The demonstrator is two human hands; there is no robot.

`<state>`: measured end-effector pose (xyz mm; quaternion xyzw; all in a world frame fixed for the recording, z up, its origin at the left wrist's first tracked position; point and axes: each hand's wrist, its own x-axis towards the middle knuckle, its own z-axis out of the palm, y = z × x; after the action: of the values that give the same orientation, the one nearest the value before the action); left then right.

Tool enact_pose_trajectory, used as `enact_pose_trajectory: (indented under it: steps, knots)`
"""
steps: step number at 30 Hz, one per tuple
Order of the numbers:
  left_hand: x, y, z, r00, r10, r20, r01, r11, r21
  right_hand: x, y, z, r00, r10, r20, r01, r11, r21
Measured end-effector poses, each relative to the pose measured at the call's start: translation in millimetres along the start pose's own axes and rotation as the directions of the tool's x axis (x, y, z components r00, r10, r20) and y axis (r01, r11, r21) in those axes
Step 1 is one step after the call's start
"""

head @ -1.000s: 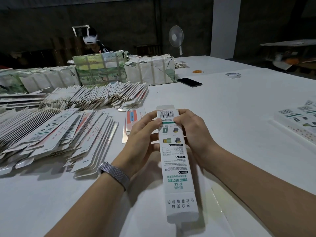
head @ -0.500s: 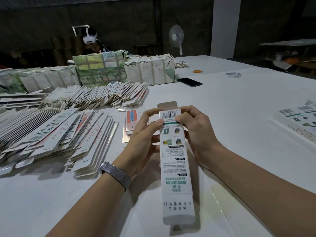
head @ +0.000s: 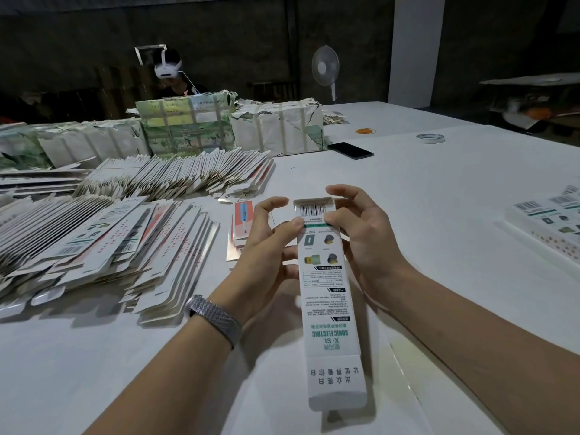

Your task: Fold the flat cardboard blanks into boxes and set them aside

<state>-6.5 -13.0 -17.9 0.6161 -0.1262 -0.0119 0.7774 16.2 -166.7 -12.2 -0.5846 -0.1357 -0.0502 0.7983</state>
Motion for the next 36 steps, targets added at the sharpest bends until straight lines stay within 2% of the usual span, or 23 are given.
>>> enact_pose_trajectory:
  steps: [14, 33, 36]
  knots:
    - [0, 2, 1, 1.000, 0.016, 0.010, -0.016, 1.000, 0.015, -3, -4, 4, 0.999, 0.019, 0.040, -0.018, 1.000, -0.007]
    - [9, -4, -3, 0.998, 0.057, -0.034, -0.057, 0.998, 0.027, -11, -1, 10, 0.993, -0.025, 0.118, 0.036, 0.995, -0.091]
    - [9, -6, -3, 0.998, 0.040, -0.038, -0.039, 0.999, 0.031, -11, -2, 9, 0.991, -0.039, 0.126, 0.058, 0.987, -0.152]
